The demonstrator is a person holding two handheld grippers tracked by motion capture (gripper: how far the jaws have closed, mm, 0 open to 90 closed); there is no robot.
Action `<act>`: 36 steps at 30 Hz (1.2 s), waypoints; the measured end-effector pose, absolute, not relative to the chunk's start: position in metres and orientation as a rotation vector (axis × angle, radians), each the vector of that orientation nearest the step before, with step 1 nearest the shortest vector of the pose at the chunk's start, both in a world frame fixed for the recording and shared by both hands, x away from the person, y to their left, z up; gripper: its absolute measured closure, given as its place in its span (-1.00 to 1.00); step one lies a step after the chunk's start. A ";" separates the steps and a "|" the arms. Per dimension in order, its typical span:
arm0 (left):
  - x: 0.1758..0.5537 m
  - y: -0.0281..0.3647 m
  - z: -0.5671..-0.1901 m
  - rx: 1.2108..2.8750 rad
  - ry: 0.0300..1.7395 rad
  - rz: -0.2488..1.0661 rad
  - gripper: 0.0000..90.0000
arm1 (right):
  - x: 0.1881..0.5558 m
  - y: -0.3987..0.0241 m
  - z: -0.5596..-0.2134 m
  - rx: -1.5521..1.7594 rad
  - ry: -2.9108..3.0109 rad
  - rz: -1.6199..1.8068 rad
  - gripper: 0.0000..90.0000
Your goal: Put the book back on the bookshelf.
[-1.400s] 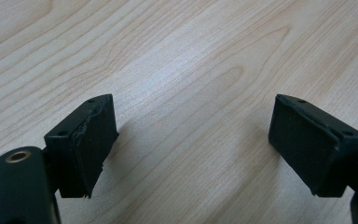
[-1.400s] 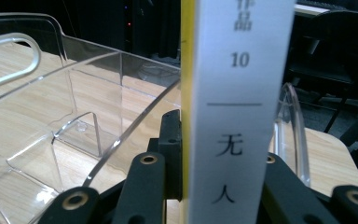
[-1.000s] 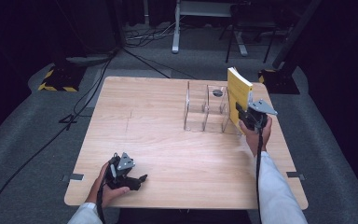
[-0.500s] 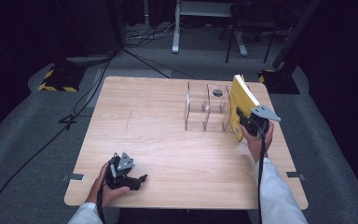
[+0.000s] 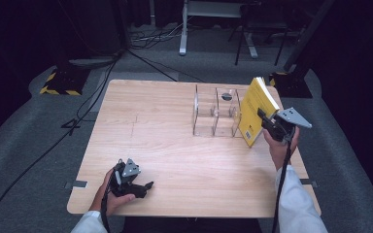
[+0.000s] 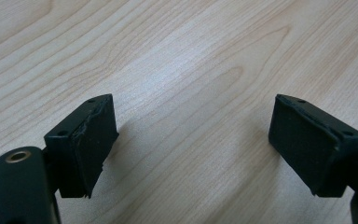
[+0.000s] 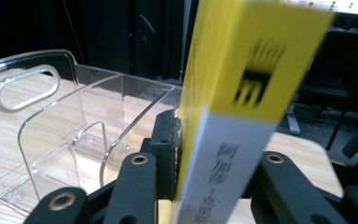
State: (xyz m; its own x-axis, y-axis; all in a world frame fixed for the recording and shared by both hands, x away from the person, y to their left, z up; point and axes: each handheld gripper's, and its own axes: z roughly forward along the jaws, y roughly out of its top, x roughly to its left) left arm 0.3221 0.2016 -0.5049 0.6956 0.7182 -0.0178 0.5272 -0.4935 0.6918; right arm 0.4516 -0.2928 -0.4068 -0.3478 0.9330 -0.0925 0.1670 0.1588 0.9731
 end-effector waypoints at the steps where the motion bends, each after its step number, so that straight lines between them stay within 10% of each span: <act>1: 0.322 0.202 -0.505 2.213 0.947 0.357 -0.65 | 0.450 -0.295 -0.404 1.071 1.671 1.252 0.58; 36: 0.322 0.202 -0.505 2.219 0.939 0.365 -0.64 | 0.490 -0.280 -0.400 1.066 1.651 1.279 0.69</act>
State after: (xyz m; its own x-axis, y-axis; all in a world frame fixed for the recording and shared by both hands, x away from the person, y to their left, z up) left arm 0.3223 0.2019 -0.5046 0.6987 0.7154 -0.0093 0.5211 -0.5000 0.6917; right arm 0.4903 -0.2800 -0.3997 -0.3480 0.9339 -0.0818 0.1538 0.1429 0.9777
